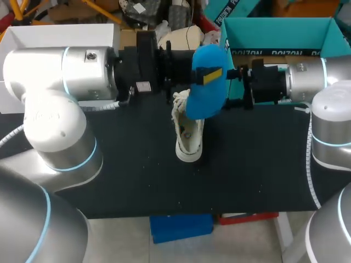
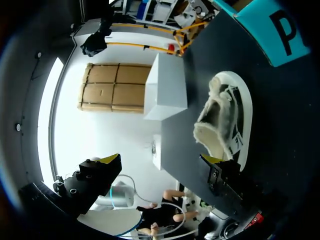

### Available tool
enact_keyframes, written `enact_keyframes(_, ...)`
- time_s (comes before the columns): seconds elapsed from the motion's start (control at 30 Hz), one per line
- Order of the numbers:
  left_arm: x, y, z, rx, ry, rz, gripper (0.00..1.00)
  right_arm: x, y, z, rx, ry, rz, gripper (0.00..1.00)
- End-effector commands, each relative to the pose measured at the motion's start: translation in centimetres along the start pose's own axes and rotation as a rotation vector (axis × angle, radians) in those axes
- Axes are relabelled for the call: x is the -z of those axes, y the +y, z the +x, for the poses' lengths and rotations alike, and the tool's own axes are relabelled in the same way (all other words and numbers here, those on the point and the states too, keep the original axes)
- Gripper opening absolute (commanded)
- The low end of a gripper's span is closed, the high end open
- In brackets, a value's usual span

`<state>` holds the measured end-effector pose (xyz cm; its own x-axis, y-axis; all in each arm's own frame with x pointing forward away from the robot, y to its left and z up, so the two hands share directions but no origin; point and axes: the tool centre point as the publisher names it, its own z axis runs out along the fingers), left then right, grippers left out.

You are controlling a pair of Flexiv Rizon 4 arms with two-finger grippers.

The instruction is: Take the shoe out of the shoebox, open the shoe tongue, remove and reinsert the insole, then place the shoe into the shoebox

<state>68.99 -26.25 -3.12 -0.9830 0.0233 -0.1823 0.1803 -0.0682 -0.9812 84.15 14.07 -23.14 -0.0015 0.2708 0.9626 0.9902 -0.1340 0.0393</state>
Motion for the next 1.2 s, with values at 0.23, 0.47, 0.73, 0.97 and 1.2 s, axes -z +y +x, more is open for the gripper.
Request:
enact_keyframes(0.23,-0.5,1.9,0.5,0.012,-0.008,0.036,0.0,-0.1,0.0,-0.1,0.0,0.001,-0.002,1.0)
enact_keyframes(0.47,-0.5,1.9,0.5,0.012,-0.008,0.036,0.0,-0.1,0.0,-0.1,0.0,0.001,-0.002,1.0)
enact_keyframes(0.73,-0.5,2.5,6.3,-0.317,0.033,0.106,0.0,-0.1,0.0,-0.1,0.0,0.001,-0.002,1.0)
enact_keyframes(0.97,1.3,5.8,7.4,-0.632,0.003,0.054,0.0,-0.1,0.0,-0.1,0.0,0.001,-0.002,1.0)
enact_keyframes(1.2,2.0,8.0,8.2,-0.678,0.071,0.082,0.0,-0.1,0.0,-0.1,0.0,0.001,-0.002,1.0)
